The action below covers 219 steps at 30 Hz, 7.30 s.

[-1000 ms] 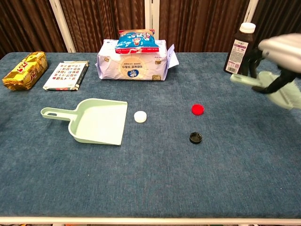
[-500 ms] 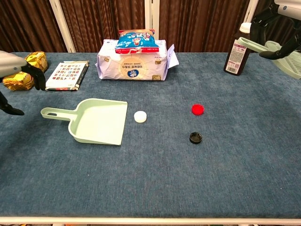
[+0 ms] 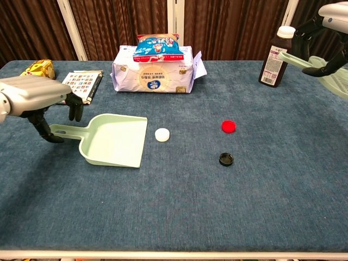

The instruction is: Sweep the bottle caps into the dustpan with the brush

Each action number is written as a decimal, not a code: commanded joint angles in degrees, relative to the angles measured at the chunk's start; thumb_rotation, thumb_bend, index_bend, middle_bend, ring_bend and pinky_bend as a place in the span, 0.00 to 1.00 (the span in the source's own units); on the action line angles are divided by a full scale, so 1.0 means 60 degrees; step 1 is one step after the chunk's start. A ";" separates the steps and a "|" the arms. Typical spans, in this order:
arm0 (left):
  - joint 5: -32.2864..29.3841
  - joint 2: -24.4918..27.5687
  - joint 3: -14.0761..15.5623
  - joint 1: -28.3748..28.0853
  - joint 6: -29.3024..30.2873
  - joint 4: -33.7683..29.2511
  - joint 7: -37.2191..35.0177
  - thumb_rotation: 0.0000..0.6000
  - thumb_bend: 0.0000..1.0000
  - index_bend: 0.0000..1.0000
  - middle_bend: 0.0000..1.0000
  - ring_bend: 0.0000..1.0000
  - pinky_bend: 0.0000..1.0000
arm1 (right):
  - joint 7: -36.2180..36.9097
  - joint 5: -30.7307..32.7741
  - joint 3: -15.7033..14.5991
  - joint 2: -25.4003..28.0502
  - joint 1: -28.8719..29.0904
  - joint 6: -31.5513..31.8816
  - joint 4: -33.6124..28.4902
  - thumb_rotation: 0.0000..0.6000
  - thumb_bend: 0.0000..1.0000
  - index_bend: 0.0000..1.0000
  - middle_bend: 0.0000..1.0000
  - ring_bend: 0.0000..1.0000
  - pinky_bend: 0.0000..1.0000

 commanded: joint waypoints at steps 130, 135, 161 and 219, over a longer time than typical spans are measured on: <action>-0.4411 -0.0600 0.1706 -0.4841 0.0186 -0.0517 0.1425 1.00 0.38 0.60 0.58 0.41 0.31 | 0.6562 -0.3112 -0.1382 -0.4581 0.0627 0.1555 0.3615 1.00 0.63 0.72 0.67 0.32 0.21; -0.4572 -0.0618 0.1632 -0.4897 0.0198 -0.0553 0.1548 1.00 0.38 0.60 0.58 0.41 0.31 | 0.6669 -0.3199 -0.1239 -0.5313 0.0790 0.1526 0.4338 1.00 0.63 0.72 0.67 0.32 0.20; -0.4877 -0.0550 0.1445 -0.4944 -0.0370 -0.0502 0.1163 1.00 0.38 0.60 0.58 0.41 0.31 | 0.8714 -0.3755 -0.0743 -0.8352 0.1506 0.2754 0.7667 1.00 0.64 0.72 0.68 0.33 0.19; 0.1046 0.2460 0.2062 0.0343 0.4328 -0.0873 -0.4002 1.00 0.17 0.27 0.32 0.29 0.24 | 0.2288 -0.1422 -0.1232 -0.0934 -0.0651 0.1266 0.2089 1.00 0.28 0.18 0.30 0.12 0.17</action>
